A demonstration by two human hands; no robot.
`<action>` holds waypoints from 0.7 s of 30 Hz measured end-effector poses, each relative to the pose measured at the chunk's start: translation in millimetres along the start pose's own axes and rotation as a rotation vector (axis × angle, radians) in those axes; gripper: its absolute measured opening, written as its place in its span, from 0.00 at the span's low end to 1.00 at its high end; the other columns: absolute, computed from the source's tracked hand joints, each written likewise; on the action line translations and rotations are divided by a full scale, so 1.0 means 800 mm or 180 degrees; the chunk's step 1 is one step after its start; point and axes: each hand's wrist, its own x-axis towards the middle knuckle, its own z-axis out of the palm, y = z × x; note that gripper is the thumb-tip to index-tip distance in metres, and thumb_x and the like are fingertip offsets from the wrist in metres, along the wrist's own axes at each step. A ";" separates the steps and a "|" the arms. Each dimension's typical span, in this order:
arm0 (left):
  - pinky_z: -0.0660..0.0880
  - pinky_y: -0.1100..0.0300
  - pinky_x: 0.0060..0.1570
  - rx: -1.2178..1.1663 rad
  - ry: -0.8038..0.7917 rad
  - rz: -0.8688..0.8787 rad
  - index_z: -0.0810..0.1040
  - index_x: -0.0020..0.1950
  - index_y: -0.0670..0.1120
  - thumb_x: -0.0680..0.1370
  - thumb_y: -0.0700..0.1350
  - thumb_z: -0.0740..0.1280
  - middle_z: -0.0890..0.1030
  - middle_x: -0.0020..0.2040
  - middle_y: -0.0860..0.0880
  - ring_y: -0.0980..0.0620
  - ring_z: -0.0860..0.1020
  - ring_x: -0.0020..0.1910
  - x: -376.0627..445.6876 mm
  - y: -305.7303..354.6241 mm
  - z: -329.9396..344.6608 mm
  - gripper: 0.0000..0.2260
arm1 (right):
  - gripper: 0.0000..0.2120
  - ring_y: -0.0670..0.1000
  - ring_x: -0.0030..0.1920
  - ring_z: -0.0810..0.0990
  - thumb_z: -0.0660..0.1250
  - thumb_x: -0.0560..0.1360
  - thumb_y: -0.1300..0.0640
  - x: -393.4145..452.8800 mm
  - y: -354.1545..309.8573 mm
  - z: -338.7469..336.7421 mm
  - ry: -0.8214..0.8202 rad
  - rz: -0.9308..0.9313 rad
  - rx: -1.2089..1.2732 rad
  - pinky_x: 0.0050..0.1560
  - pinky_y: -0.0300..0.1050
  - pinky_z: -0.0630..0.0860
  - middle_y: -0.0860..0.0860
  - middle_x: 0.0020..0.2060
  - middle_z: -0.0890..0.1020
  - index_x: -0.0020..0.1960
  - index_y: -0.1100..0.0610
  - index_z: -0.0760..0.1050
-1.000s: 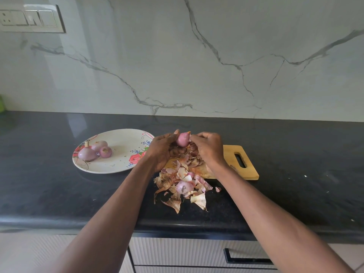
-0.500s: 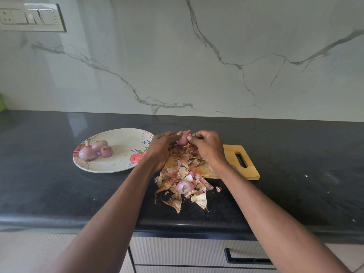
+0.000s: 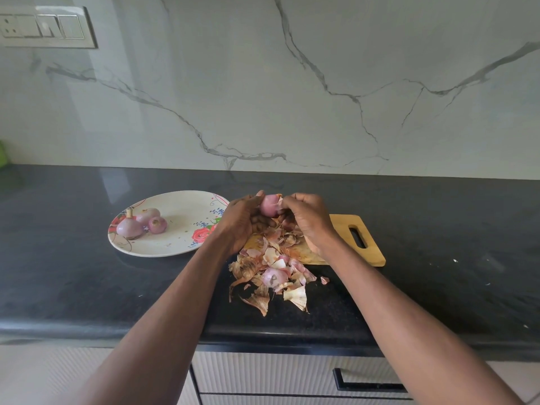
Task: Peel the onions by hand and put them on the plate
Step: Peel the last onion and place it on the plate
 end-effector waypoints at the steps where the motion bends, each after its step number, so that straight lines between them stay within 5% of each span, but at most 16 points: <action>1: 0.78 0.61 0.28 0.0013 0.0000 -0.0037 0.76 0.57 0.36 0.84 0.47 0.62 0.82 0.39 0.38 0.48 0.79 0.31 0.000 0.000 0.000 0.14 | 0.10 0.51 0.29 0.77 0.71 0.70 0.59 -0.001 -0.002 0.000 -0.0035 0.0072 0.0094 0.35 0.43 0.73 0.59 0.30 0.81 0.37 0.66 0.80; 9: 0.75 0.60 0.28 0.0109 -0.0026 -0.0250 0.76 0.62 0.35 0.85 0.55 0.57 0.80 0.37 0.40 0.49 0.78 0.29 0.001 -0.001 -0.001 0.23 | 0.06 0.51 0.27 0.75 0.66 0.72 0.68 -0.009 -0.013 0.000 -0.0358 0.0398 0.0963 0.26 0.38 0.72 0.56 0.28 0.78 0.37 0.65 0.78; 13: 0.82 0.57 0.38 -0.0117 -0.0239 -0.0137 0.80 0.59 0.35 0.82 0.56 0.64 0.83 0.46 0.37 0.46 0.83 0.38 -0.001 0.001 0.002 0.23 | 0.06 0.52 0.29 0.74 0.68 0.67 0.61 -0.005 -0.009 -0.002 -0.0094 0.0456 0.0791 0.29 0.41 0.70 0.54 0.28 0.78 0.32 0.58 0.78; 16: 0.83 0.57 0.44 -0.0136 -0.0399 0.0057 0.80 0.59 0.34 0.78 0.44 0.70 0.82 0.55 0.35 0.44 0.83 0.45 -0.001 0.000 0.001 0.15 | 0.06 0.53 0.33 0.76 0.69 0.64 0.55 0.000 -0.006 -0.005 0.0107 0.0374 0.0515 0.29 0.42 0.69 0.53 0.29 0.79 0.30 0.55 0.79; 21: 0.84 0.55 0.43 -0.0039 -0.0205 0.0278 0.77 0.63 0.34 0.78 0.36 0.70 0.84 0.49 0.38 0.44 0.84 0.43 0.000 -0.004 -0.001 0.14 | 0.12 0.54 0.39 0.83 0.75 0.72 0.50 0.000 0.000 -0.002 -0.0059 0.0132 0.0033 0.43 0.50 0.79 0.55 0.37 0.86 0.41 0.59 0.82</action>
